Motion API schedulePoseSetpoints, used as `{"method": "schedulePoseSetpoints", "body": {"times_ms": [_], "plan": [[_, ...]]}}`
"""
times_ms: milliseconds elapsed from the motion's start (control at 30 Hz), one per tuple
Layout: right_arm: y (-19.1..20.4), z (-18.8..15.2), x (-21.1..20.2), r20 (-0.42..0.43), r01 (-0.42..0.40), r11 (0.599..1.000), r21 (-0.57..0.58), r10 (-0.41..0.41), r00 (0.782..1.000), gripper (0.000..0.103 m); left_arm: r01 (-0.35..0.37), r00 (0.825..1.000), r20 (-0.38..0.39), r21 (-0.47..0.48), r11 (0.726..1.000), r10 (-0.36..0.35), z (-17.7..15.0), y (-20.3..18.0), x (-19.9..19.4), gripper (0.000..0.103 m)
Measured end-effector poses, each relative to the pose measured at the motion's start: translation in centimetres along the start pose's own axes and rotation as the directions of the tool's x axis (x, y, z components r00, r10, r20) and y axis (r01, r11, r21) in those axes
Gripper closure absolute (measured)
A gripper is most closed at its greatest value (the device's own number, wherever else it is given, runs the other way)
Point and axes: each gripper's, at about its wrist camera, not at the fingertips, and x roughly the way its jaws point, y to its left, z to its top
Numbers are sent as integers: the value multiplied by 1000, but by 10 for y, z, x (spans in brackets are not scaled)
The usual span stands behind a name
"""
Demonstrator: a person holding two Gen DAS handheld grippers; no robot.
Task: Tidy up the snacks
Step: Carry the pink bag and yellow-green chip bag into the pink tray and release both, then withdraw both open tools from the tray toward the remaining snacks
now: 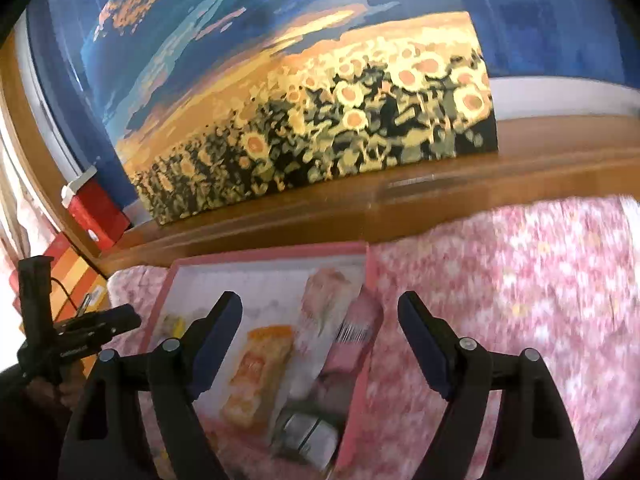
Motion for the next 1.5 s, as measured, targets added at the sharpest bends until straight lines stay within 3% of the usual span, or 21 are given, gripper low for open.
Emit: {"method": "schedulePoseSetpoints", "body": {"times_ms": [200, 400, 467, 633, 833, 1033, 1500], "plan": [[14, -25, -34, 33, 0, 997, 82, -2, 999, 22, -30, 999, 28, 2, 1000, 30, -15, -4, -29, 55], [32, -62, -58, 36, 19, 992, 127, -23, 999, 36, -28, 999, 43, -3, 1000, 28, -47, -7, -56, 49], [38, -70, -62, 32, 44, 989, 138, -49, 998, 47, -28, 999, 40, -1, 1000, 28, -54, -7, -60, 49], [55, -80, -67, 11, 63, 993, 104, -64, 998, 61, -25, 997, 71, -5, 1000, 26, -64, -6, -80, 49], [79, -94, -87, 28, 80, 996, 36, -81, 996, 62, -9, 996, 88, -10, 1000, 10, -78, -6, -100, 49], [86, -114, -104, 17, 101, 993, 56, -102, 995, 62, 29, 996, 82, -34, 999, -26, -96, 0, -117, 49], [106, -166, -110, -113, 102, 994, 49, -95, 989, 62, 65, 997, -30, -55, 996, -67, -151, 1, -124, 49]]}}
